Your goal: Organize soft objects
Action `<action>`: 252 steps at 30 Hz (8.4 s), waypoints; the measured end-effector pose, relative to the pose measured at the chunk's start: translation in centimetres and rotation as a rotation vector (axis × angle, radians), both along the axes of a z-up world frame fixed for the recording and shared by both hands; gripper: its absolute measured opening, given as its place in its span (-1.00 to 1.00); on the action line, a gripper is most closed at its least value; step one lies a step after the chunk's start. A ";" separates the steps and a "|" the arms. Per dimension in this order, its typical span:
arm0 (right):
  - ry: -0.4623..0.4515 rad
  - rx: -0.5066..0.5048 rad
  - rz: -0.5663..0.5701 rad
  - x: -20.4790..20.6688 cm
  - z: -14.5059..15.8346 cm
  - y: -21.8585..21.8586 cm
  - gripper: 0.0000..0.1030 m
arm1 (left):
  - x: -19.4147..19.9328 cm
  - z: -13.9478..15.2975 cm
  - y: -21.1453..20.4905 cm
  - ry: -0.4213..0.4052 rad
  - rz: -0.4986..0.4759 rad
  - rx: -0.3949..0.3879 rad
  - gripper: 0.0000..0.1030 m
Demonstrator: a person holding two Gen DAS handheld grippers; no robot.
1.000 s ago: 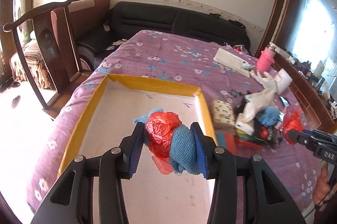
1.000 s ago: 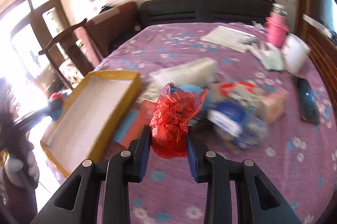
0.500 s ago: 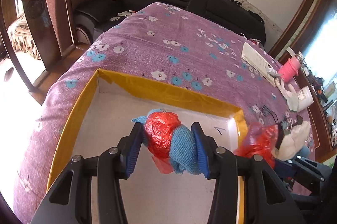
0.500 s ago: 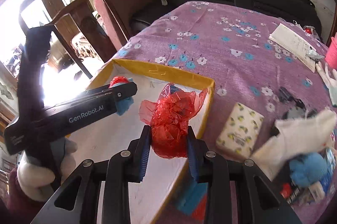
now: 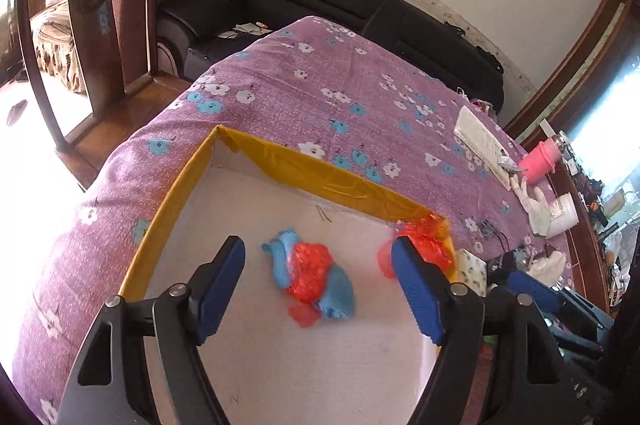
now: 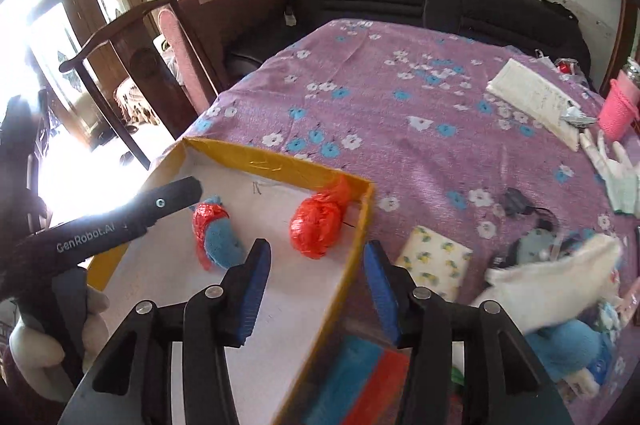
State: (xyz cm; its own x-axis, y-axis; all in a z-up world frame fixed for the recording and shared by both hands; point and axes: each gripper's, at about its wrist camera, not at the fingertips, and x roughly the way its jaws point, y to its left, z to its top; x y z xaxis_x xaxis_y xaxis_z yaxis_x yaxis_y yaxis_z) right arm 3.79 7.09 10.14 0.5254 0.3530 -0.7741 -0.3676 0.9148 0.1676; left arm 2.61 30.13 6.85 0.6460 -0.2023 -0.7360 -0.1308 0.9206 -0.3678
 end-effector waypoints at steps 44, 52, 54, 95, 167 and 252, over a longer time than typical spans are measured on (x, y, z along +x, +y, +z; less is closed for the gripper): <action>0.048 0.228 -0.417 -10.5 -3.5 -28.2 0.13 | -9.5 -2.1 -22.2 0.024 -0.370 0.311 -0.27; 0.113 0.209 -0.398 -4.2 -1.9 -25.4 0.13 | -11.2 -0.9 -20.9 -0.015 -0.364 0.202 -0.27; 0.146 0.159 -0.386 -2.1 -1.8 -23.6 0.13 | -11.6 -0.6 -20.4 -0.024 -0.361 0.189 -0.27; -0.053 0.071 -0.321 -6.7 5.6 -16.3 0.02 | -12.5 3.0 -5.0 -0.149 -0.151 -0.077 -0.11; -0.111 0.069 -0.019 -3.8 3.8 -4.2 0.68 | -10.3 0.6 -1.5 -0.038 -0.089 0.042 0.58; 0.095 0.134 -0.424 -11.5 -3.8 -31.3 0.94 | -11.3 -4.1 -30.1 0.032 -0.566 0.226 -0.31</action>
State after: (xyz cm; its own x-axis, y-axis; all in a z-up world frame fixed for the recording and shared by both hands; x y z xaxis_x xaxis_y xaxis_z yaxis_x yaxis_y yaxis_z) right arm -7.67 -24.26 6.31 0.5742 0.2219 -0.7880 0.0579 0.9491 0.3095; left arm -8.68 0.04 2.79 0.4604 -0.3444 -0.8182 0.3943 0.9051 -0.1591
